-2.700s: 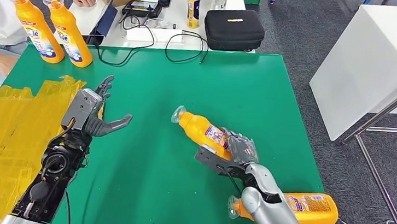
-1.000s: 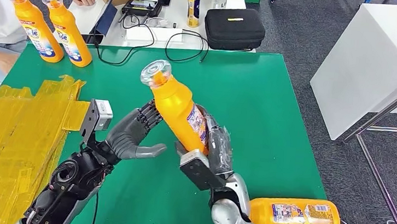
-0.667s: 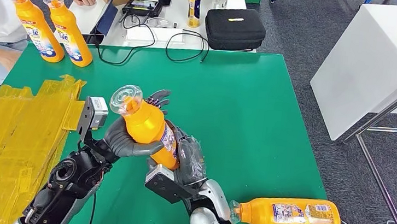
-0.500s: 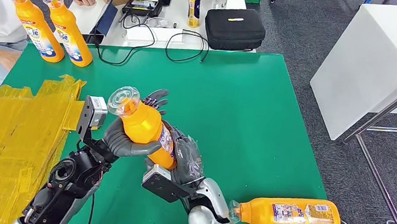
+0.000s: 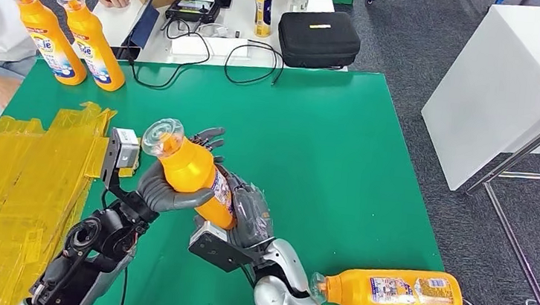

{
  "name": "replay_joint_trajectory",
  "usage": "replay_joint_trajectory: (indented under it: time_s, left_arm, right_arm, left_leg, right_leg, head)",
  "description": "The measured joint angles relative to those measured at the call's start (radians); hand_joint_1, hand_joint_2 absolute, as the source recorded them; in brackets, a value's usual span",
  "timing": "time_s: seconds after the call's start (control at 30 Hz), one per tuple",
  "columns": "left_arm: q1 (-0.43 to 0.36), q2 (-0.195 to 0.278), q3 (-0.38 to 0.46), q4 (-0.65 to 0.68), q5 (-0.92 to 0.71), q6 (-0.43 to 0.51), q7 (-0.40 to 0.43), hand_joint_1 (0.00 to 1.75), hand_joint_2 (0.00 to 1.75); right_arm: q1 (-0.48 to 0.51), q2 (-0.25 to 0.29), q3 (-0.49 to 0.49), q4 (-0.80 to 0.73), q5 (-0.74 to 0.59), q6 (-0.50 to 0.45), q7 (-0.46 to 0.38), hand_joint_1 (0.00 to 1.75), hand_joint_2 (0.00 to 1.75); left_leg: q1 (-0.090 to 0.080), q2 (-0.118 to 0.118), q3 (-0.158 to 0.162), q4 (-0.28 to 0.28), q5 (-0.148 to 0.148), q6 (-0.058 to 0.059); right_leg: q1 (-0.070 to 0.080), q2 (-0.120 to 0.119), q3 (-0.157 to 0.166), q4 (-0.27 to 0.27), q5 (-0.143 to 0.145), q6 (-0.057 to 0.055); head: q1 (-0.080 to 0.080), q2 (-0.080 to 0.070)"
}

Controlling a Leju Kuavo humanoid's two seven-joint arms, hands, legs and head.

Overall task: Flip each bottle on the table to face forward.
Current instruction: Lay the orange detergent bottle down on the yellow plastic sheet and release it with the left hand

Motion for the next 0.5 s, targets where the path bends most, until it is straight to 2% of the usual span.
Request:
replay_joint_trajectory:
  time_s: [0.5]
  left_arm:
    - [0.006,-0.006,0.003,0.000,0.009,0.020,0.002,1.75,1.75]
  right_arm:
    - [-0.001,0.000,0.009,0.009,-0.011,-0.011,0.001,1.75,1.75]
  left_leg:
    - [0.000,0.000,0.000,0.000,0.000,0.000]
  right_leg:
    - [0.000,0.000,0.000,0.000,0.000,0.000]
  head:
    - [0.000,0.000]
